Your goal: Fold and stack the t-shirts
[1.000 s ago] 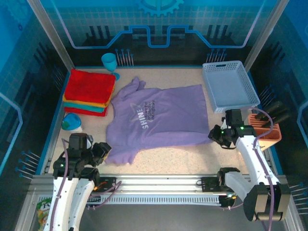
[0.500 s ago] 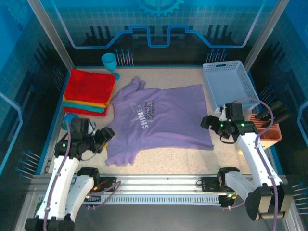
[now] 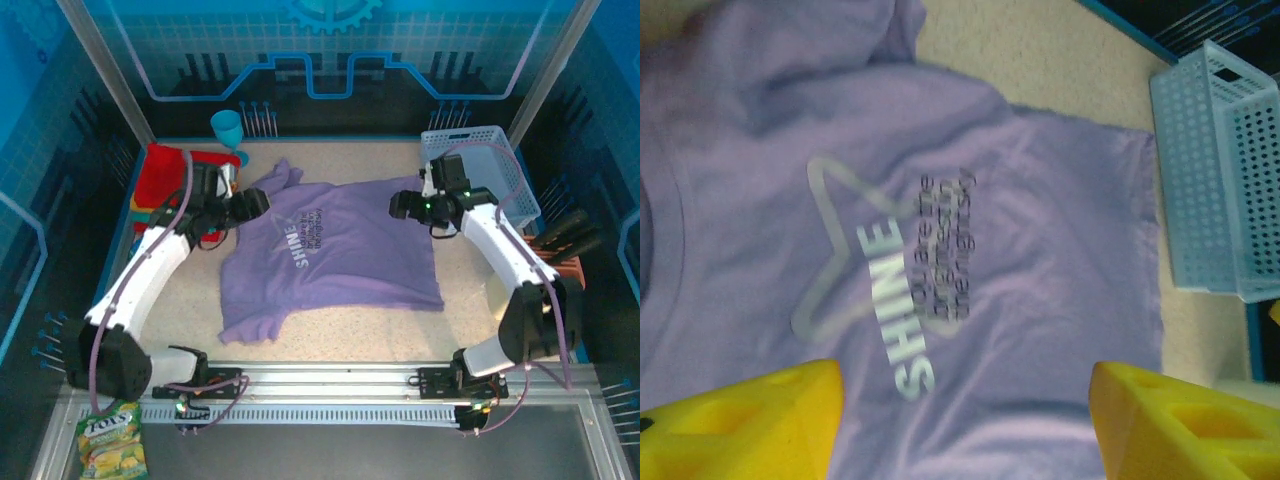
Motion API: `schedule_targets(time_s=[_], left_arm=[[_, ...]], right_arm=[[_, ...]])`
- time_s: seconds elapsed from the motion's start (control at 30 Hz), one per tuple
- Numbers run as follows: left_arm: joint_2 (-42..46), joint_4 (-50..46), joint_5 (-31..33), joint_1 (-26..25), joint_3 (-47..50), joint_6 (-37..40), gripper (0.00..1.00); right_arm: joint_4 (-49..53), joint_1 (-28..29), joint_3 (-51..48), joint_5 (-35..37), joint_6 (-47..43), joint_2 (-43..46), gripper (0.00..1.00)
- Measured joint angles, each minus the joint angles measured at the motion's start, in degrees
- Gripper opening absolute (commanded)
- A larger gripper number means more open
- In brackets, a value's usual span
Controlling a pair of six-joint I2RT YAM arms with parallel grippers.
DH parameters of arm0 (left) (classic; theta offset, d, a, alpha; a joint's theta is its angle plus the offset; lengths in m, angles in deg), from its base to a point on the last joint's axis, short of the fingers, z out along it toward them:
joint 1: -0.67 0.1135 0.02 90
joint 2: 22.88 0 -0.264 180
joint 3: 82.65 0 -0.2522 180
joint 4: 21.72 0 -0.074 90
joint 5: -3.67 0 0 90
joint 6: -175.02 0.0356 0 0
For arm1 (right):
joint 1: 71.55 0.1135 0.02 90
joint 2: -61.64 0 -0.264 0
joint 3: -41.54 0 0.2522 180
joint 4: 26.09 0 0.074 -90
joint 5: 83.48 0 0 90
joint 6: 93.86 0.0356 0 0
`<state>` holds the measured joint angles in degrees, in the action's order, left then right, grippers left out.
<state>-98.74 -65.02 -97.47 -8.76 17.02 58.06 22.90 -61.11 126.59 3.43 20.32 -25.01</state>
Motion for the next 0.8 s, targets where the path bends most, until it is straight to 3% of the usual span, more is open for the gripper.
schedule_targets(time_s=[0.37, 0.57, 0.8], left_arm=[[-24.48, -0.13, 7.98, -0.33, -24.59, 10.62, 0.68], [-30.73, -0.15, 8.63, -0.28, -29.81, 12.24, 0.66], [-32.24, 0.17, 8.76, -0.28, -30.91, 12.41, 0.66]], right_arm=[[1.64, -2.23, 23.85, 3.13, -1.46, -21.90, 0.70], [4.09, -3.23, 36.39, 7.06, -1.38, -33.46, 0.64], [9.70, -3.50, 53.72, 12.17, -2.19, -47.69, 0.56]])
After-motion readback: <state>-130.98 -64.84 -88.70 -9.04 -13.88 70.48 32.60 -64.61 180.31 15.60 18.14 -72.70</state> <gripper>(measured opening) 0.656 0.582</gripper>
